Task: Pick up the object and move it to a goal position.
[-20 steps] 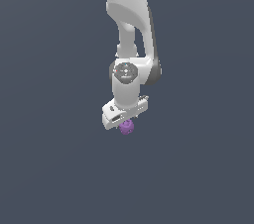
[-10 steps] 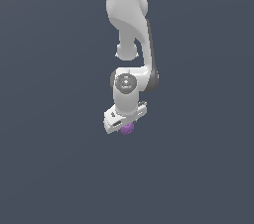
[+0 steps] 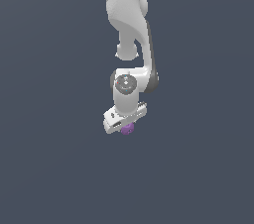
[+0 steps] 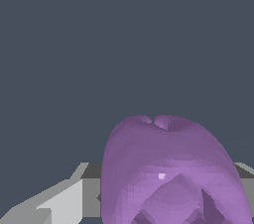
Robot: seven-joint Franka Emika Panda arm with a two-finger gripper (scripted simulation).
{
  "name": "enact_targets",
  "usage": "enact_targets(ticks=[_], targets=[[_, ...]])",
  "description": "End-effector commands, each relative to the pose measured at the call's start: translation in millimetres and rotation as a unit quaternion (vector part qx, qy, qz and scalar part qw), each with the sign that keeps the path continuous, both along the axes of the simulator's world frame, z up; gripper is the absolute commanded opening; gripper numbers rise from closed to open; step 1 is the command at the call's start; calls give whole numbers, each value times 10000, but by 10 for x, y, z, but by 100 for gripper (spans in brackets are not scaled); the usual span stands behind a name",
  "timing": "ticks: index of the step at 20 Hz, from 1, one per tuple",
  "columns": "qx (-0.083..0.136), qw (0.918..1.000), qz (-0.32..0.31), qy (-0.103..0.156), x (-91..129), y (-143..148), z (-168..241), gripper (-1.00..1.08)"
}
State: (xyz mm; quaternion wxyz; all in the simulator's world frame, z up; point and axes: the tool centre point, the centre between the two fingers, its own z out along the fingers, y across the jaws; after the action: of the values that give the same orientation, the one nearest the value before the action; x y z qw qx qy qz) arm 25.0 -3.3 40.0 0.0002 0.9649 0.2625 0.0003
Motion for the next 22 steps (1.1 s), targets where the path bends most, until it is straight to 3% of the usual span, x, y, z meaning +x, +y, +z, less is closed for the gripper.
enact_targets(ticks=[1, 11, 22], targets=[[1, 10000, 3, 3, -2, 4, -6, -100], [0, 10000, 2, 1, 83, 50, 158, -100], [2, 10000, 2, 1, 444, 255, 832, -100]])
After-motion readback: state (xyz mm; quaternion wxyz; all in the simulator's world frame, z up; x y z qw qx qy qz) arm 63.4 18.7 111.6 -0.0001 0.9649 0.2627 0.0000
